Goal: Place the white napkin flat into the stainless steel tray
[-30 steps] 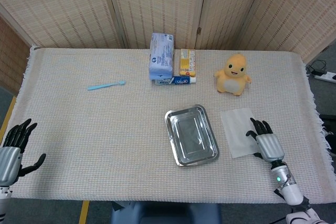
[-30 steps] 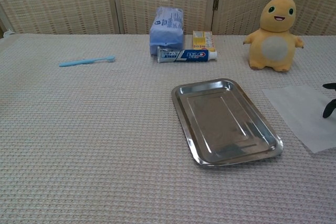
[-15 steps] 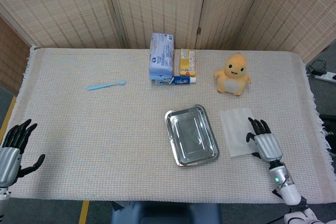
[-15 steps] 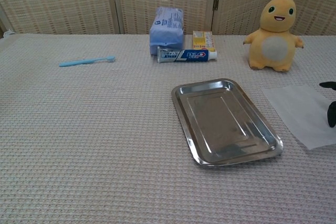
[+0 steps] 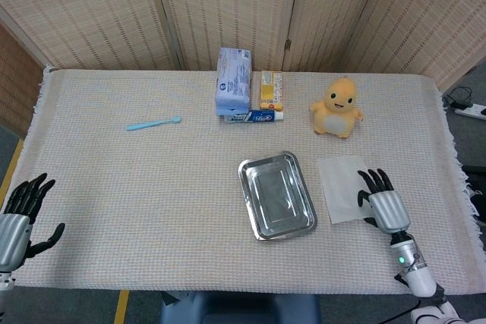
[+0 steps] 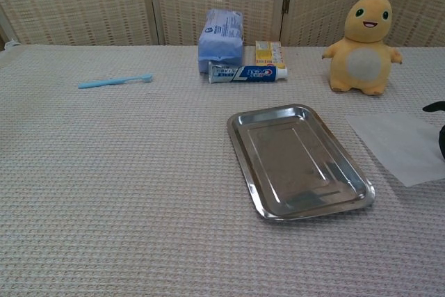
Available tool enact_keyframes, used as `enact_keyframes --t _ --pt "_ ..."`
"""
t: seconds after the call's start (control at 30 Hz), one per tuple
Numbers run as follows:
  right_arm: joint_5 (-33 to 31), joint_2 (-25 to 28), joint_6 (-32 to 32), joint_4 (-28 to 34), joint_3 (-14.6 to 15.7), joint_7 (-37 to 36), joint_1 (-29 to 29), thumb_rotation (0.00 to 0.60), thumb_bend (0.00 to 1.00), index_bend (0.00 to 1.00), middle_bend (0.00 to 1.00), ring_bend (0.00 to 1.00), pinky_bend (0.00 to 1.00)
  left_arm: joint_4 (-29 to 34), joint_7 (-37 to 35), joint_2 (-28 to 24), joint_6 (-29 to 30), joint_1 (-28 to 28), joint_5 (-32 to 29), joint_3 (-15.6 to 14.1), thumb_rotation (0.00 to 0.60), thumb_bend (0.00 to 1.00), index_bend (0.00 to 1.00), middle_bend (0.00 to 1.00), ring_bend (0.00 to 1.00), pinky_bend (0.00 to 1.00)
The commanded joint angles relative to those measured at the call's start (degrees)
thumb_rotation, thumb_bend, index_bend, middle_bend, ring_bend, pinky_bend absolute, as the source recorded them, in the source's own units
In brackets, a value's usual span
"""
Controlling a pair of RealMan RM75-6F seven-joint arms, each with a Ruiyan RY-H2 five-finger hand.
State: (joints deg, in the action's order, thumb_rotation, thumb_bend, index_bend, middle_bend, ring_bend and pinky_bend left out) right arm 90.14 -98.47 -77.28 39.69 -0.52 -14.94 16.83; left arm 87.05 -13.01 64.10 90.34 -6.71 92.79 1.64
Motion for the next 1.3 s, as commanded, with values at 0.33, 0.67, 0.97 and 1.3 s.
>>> enact_keyframes --t 0.33,0.67,0.97,1.3 --pt "1.46 -1.42 -3.79 -2.98 0.18 -1.66 0.02 0.600 0.46 0.65 0.15 0.08 0.00 -0.31 -0.05 0.17 0.71 0.15 0.41 0.05 0.600 0.43 0.00 0.00 0.00 0.00" --pt "2.39 -1.31 -9.65 -3.11 -0.90 -1.63 0.13 0.600 0.46 0.65 0.16 0.09 0.00 -0.20 0.14 0.16 0.91 0.16 0.61 0.04 0.600 0.43 0.00 0.00 0.00 0.00" --pt "0.95 -2.50 -14.96 -3.38 -4.50 -3.83 0.90 0.600 0.46 0.65 0.18 0.10 0.00 -0.09 0.13 0.05 1.12 0.22 0.92 -0.07 0.600 0.43 0.00 0.00 0.00 0.00" --pt "1.34 -2.25 -16.36 -1.81 -6.92 -2.75 5.20 0.600 0.46 0.65 0.18 0.10 0.00 -0.11 0.46 0.06 0.91 0.15 0.84 -0.10 0.600 0.43 0.00 0.00 0.00 0.00"
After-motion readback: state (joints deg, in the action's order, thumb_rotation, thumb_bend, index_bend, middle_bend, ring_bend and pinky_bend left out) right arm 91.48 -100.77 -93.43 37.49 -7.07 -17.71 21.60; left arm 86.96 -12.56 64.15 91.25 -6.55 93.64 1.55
